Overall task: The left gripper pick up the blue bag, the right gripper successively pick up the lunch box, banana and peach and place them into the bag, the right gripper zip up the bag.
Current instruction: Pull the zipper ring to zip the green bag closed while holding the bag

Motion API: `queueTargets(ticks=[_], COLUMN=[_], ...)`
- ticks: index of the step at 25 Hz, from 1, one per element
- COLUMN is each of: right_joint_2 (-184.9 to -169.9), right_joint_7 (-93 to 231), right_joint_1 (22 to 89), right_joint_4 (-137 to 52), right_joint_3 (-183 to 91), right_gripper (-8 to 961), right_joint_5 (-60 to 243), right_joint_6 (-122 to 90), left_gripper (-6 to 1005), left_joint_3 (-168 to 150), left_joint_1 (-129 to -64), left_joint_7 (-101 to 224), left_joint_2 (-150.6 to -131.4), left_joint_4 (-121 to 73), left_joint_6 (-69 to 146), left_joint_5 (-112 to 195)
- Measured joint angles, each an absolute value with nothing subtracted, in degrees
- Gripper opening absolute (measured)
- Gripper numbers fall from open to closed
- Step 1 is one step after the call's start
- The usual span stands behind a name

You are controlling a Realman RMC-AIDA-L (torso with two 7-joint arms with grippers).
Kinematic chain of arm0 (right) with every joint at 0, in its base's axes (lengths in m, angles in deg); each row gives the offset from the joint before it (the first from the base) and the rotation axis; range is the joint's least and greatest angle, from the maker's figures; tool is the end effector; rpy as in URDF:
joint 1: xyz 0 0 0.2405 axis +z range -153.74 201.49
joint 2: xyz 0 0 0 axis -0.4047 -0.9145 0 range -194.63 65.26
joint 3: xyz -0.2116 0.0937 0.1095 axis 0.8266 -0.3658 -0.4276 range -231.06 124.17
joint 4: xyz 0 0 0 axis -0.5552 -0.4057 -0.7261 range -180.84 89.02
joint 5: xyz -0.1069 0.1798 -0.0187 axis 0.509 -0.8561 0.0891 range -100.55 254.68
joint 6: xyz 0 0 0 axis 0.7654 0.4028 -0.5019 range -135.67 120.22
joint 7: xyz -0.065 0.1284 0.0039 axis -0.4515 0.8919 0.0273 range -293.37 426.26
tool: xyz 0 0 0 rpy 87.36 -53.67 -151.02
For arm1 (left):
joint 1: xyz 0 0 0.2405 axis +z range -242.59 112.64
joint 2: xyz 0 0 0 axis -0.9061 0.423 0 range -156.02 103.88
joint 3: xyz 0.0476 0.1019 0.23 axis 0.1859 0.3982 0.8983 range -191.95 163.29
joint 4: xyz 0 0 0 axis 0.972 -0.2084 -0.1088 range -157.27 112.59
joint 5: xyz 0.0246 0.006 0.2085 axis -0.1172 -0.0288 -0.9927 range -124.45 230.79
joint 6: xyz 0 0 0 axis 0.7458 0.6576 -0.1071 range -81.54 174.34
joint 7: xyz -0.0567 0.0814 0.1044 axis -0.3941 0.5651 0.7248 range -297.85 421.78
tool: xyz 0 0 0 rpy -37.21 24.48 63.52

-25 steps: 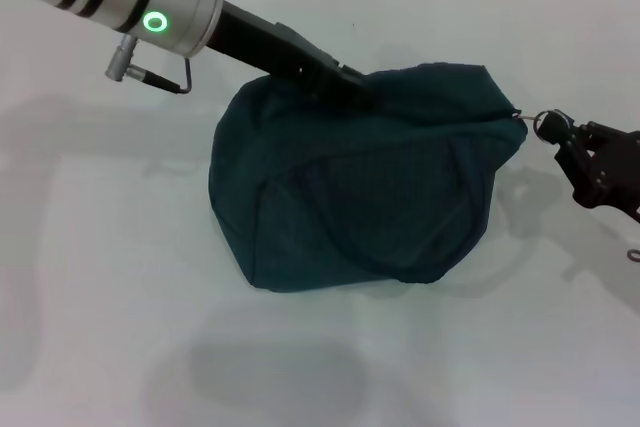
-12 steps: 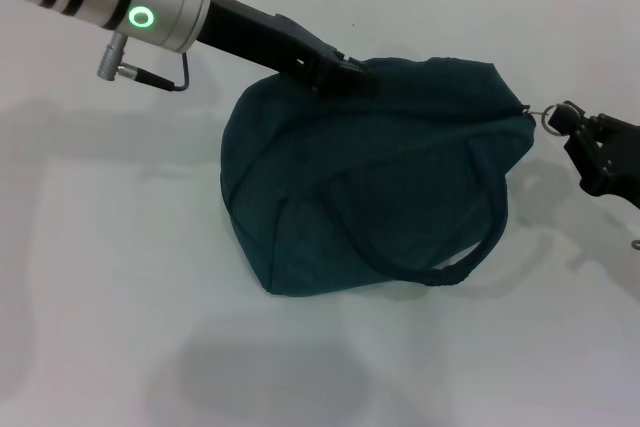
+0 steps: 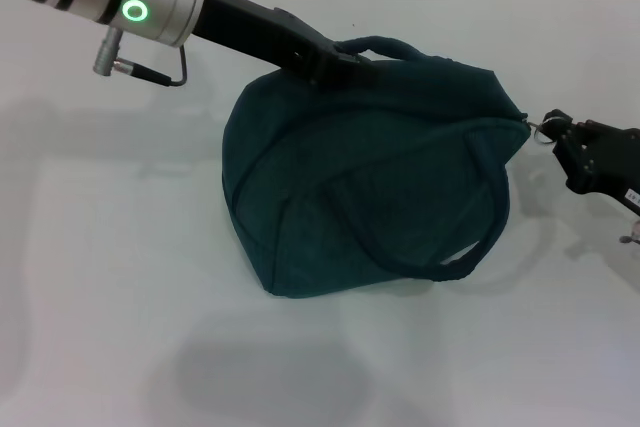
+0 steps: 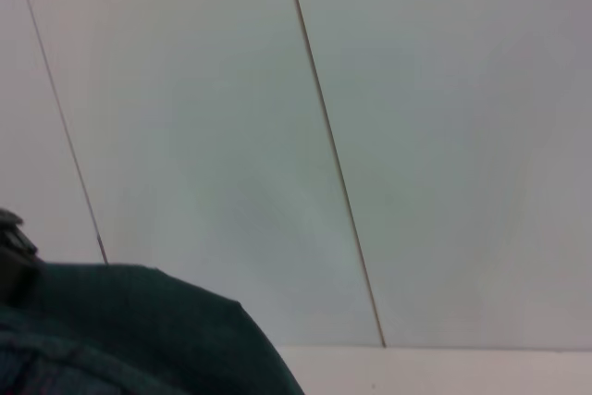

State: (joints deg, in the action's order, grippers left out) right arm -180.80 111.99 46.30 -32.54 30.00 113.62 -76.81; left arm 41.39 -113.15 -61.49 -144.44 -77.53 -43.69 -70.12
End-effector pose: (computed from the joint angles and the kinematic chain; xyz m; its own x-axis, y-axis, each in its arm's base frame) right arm 0.3119 0.3166 -0.0277 0.6104 -0.1877 -0.7695 -0.6976 -0.5875 -0.4101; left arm -0.1209 0.3943 0.0065 0.8356 0.5075 0.2103 0.5229 -0.8521 -0.0216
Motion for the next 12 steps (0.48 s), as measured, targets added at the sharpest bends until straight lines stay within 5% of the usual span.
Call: queueTargets(ticks=[12], right_joint_2=[-180.87], right_joint_7=[112.2], right_joint_1=[47.2], right_joint_4=[-32.6], right_joint_3=[31.9], right_gripper=[11], right_joint_5=[113.5], right_joint_6=[-76.0], left_gripper=[84], left_joint_3=[38.4], left_joint_1=[-112.1], left_joint_7=[-60.9], left_joint_2=[-144.36], left_joint_4=[-77.5], left_joint_6=[-43.6], left_joint_5=[-68.6])
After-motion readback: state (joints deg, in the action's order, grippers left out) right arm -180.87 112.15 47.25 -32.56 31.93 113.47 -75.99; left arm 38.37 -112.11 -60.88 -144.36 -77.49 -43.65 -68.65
